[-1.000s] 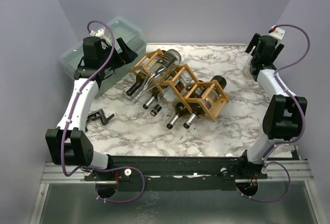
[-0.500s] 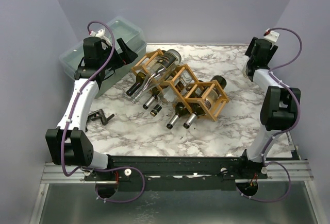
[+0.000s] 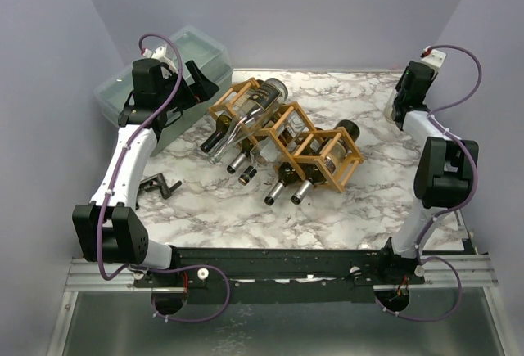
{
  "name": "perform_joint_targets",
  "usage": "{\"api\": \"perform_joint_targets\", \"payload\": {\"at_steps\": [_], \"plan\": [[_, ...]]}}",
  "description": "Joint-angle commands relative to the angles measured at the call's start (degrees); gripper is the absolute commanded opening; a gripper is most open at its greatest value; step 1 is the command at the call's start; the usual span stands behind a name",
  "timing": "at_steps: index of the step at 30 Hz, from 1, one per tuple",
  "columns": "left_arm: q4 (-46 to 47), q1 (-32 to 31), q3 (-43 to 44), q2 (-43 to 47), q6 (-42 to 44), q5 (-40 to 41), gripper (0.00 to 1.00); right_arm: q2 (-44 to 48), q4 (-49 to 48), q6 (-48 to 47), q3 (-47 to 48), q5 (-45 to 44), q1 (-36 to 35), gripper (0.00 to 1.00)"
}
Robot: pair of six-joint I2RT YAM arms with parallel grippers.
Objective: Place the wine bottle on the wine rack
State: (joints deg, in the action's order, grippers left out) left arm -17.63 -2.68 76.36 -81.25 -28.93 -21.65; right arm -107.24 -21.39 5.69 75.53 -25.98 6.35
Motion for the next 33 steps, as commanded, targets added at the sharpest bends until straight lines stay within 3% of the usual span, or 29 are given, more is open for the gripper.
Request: {"api": "perform_joint_targets", "payload": {"at_steps": [1,3,8,15,24,31,33], "plan": [[1.2,0.5,-0.4,1.1,0.2,-0.4,0.99,6.5,-3.0,0.0,-3.5,2.9,0.0,0.05],[1.1,0.5,-0.4,1.1,0.1,-0.5,0.98,9.8,-5.0,-0.4,-6.5,3.8,0.0,0.01],[1.1,0.5,-0.4,1.2,-0.1,-0.7,0.99,18.3,-14.1,-2.2,-15.5,5.6,0.0,0.01],[1.4,0.5,-0.6,1.6,-0.3,-0.7,0.99,27.7,-15.7,-4.6,-20.5,5.2,-0.6,0.01],[1.8,0.5,-0.8,1.8,-0.8,-1.3,0.99,38.7,-14.0,-8.8,-25.6,7.6,-2.3,0.01],[1.9,0.5,-0.6,1.7,-0.7,-1.6,0.98,37.0,-6.9,-5.9,-23.2,13.1,-2.3,0.01],[1.9,0.5,-0.5,1.7,-0.7,-1.6,0.98,36.3,-2.6,-2.2,-21.4,12.5,-2.3,0.09]]}}
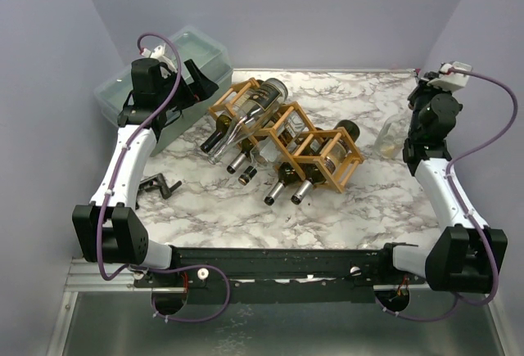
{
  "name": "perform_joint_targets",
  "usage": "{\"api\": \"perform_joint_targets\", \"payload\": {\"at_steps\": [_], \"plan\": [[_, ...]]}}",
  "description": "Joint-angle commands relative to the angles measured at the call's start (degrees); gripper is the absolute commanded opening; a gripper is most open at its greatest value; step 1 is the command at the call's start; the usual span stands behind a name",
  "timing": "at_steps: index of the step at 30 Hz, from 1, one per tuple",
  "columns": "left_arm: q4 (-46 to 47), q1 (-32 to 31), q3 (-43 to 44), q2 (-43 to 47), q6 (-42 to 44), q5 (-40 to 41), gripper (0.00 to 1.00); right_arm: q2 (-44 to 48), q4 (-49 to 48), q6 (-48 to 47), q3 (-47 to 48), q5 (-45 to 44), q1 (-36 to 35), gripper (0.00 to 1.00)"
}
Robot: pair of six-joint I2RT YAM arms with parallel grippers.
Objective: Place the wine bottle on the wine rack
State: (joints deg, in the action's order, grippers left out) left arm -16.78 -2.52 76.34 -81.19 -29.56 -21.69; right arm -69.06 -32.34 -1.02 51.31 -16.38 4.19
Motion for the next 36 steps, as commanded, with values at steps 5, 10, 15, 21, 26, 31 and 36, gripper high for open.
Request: {"api": "perform_joint_targets", "payload": {"at_steps": [5,10,15,21,26,31,36], "plan": [[1.0,0.4,-0.6,1.3,-0.4,-1.8,0.98,-0.7,14.9,7.9,4.2,0.3,-0.2,0.78],[1.0,0.6,-0.5,1.0,-0.6,-2.3,0.99,-3.2,23.7,6.8,8.1,1.9,-0.2,0.9],[1.2,0.6,-0.7,1.3,-0.5,-1.9,0.99,-4.8,21.6,8.7,5.1,1.1,-0.1,0.9],[1.5,0.6,-0.9,1.1,-0.8,-2.2,0.99,-10.1,23.7,12.9,6.5,1.5,-0.2,0.84],[2.2,0.8,-1.2,1.0,-1.3,-2.6,0.99,-11.4,22.0,16.2,3.6,-0.9,-0.2,0.78],[2.6,0.9,-1.4,0.7,-1.6,-3.1,0.99,-11.9,19.4,16.5,0.6,-4.6,-0.2,0.71],[2.9,1.2,-1.5,0.5,-1.9,-3.4,0.99,-11.6,14.7,14.4,-3.1,-4.9,-0.2,0.68]]}}
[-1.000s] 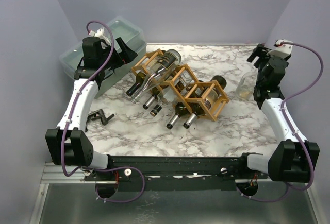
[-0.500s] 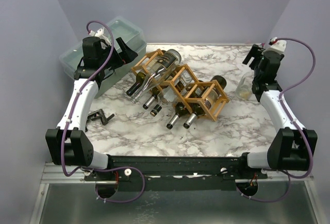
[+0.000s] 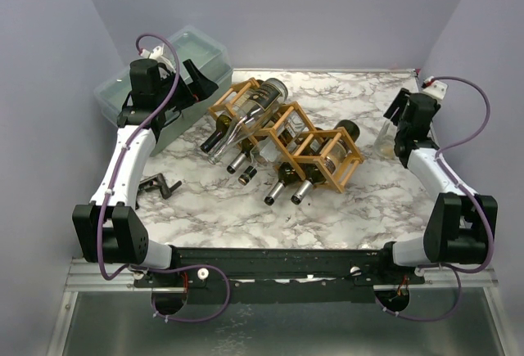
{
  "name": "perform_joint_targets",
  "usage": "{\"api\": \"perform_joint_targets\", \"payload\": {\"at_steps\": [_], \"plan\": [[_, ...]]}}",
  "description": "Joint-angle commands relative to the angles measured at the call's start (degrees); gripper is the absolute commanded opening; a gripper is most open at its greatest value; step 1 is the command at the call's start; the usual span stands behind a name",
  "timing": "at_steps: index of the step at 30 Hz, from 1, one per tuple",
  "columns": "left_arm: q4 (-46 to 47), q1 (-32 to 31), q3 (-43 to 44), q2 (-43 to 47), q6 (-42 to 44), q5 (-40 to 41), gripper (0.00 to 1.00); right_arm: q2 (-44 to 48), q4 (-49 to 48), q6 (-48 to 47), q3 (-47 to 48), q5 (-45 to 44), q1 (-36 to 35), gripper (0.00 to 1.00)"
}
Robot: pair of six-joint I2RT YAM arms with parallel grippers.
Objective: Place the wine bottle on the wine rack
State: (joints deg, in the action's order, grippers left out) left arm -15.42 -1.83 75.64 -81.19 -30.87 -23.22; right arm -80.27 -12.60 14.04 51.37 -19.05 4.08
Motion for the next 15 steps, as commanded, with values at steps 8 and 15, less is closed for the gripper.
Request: {"api": "perform_joint_targets", "payload": {"at_steps": [8,15], "plan": [[1.9,0.5,-1.0,0.7,-0.7,-2.1,0.99,-0.6,-9.9,-6.9,-5.2,-0.4,-0.6,0.4],[2.3,0.6,-1.3,0.8,-1.0,-2.4,0.98,1.4,-8.2,-11.3,-3.1,-0.7,-1.6,0.02]]}}
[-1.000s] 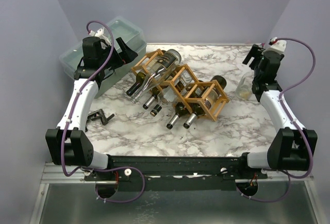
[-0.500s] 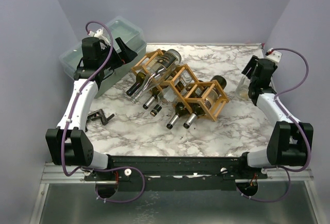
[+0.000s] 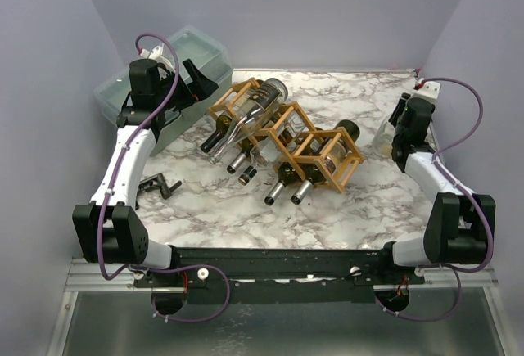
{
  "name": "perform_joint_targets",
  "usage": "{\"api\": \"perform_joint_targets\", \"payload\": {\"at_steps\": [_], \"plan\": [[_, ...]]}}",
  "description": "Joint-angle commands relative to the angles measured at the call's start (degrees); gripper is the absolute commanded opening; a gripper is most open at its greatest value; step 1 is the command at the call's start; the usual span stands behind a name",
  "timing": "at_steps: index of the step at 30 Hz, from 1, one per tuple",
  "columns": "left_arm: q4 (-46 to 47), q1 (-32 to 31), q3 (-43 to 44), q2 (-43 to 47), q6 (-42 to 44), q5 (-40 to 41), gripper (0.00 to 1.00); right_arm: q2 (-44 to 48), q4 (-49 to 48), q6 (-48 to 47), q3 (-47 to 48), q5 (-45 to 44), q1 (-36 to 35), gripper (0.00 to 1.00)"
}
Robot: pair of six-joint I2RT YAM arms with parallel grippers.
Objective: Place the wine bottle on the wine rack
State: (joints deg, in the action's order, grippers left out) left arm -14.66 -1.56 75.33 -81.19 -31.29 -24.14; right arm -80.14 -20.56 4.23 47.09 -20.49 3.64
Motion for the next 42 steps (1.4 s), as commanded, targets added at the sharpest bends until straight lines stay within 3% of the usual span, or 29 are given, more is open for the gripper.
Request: {"api": "perform_joint_targets", "payload": {"at_steps": [1,15,34,42], "plan": [[1.6,0.3,-1.0,0.8,-0.6,-1.4,0.99,1.4,0.3,-2.3,1.7,0.3,-1.4,0.01],[1.7,0.4,-1.1,1.0,-0.7,-1.6,0.98,4.0,-1.1,-23.9,9.8,-5.6,-11.6,0.01],[1.6,0.4,-0.8,1.0,-0.8,-1.9,0.98,6.6,-4.0,-44.9,16.3,0.9,-17.5,0.01],[1.4,0.6,-0.6,1.0,-0.7,-2.0,0.98,6.0,1.6,-50.4,22.9,8.9,-21.0,0.01]]}}
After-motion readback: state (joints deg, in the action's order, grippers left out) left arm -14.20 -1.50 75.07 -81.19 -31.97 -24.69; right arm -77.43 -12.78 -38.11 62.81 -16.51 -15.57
